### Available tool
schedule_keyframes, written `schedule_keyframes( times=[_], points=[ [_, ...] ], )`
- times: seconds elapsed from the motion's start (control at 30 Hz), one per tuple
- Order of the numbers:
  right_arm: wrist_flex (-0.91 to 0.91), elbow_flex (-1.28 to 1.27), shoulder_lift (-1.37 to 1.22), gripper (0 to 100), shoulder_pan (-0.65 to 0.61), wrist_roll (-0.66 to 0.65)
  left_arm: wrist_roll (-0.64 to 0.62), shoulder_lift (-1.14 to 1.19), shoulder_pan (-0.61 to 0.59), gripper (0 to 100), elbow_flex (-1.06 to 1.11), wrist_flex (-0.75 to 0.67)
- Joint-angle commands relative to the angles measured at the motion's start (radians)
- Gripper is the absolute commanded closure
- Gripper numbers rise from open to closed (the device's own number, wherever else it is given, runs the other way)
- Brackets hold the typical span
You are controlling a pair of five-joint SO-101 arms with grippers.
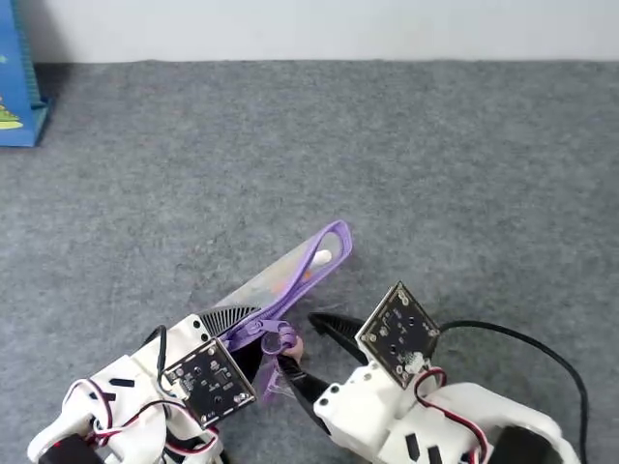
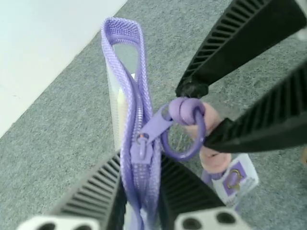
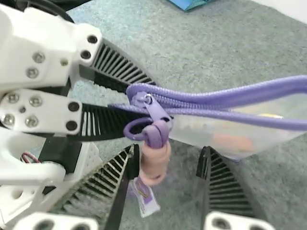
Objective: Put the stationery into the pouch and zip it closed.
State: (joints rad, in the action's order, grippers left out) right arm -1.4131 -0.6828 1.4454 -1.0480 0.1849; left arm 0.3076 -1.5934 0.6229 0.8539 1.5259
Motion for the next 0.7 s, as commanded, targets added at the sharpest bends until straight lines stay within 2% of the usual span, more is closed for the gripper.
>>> schedule_keyframes(
  times=[0.0,0.13,0.27,0.33,0.67],
  points=[
    [0.053,-0.02,-0.018,79.4,-0.01,-0.015,-0.012,-0.002,0.003,99,-0.039,0.0],
    [0.084,-0.041,-0.016,82.7,-0.005,-0.08,-0.012,-0.002,0.003,99,-0.039,0.0],
    [0.097,-0.04,-0.013,99.8,0.021,-0.114,-0.012,-0.002,0.003,99,-0.039,0.002],
    [0.097,-0.041,0.007,97.5,0.082,-0.138,-0.012,-0.002,0.003,99,-0.039,0.002],
    [0.084,-0.044,0.096,99.1,0.303,-0.278,-0.014,-0.002,0.003,99,-0.042,0.002]
  ],
)
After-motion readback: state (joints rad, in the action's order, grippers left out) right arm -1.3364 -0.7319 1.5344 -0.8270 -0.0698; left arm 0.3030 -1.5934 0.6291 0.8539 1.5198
